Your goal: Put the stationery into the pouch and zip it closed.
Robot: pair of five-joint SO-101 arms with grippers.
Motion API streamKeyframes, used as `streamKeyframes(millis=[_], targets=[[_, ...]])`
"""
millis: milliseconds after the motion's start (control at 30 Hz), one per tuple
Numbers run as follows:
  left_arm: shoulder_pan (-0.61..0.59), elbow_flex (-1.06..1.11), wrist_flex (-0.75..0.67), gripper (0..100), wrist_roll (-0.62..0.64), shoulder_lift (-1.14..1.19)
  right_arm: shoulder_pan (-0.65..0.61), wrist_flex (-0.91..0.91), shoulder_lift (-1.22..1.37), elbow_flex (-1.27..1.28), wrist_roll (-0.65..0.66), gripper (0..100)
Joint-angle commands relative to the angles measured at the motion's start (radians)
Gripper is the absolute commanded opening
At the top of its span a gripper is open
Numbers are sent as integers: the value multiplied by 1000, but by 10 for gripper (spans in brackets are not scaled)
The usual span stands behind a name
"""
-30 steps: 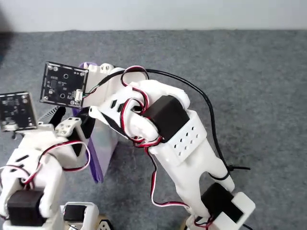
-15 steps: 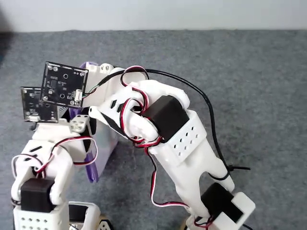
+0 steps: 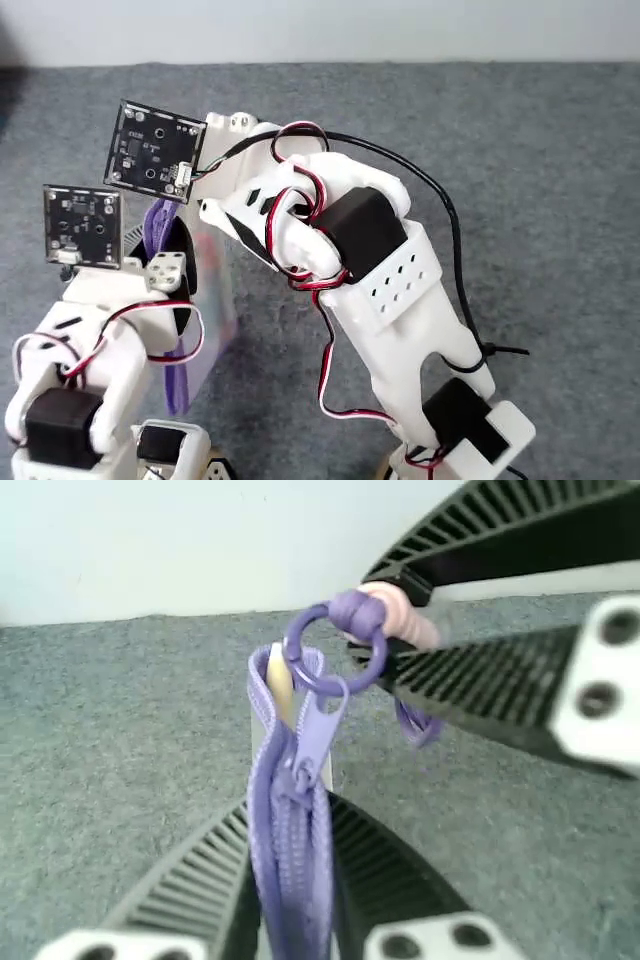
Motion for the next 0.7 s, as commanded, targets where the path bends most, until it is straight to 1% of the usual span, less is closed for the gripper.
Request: streamKeyframes(millis=[0, 133, 267, 500, 667], targets=[[-3, -97, 57, 11, 11, -17, 82, -44, 10, -6, 8, 8], [-5, -162, 84, 9, 74, -17, 107, -84, 44, -2, 8, 8], [-5, -237, 107, 9, 101, -17, 140, -122, 90, -2, 8, 8], [-5, -337, 193, 9, 103, -17, 200, -208, 130, -2, 8, 8], [-5, -352, 213, 9, 104, -17, 226, -271, 130, -2, 9, 8]])
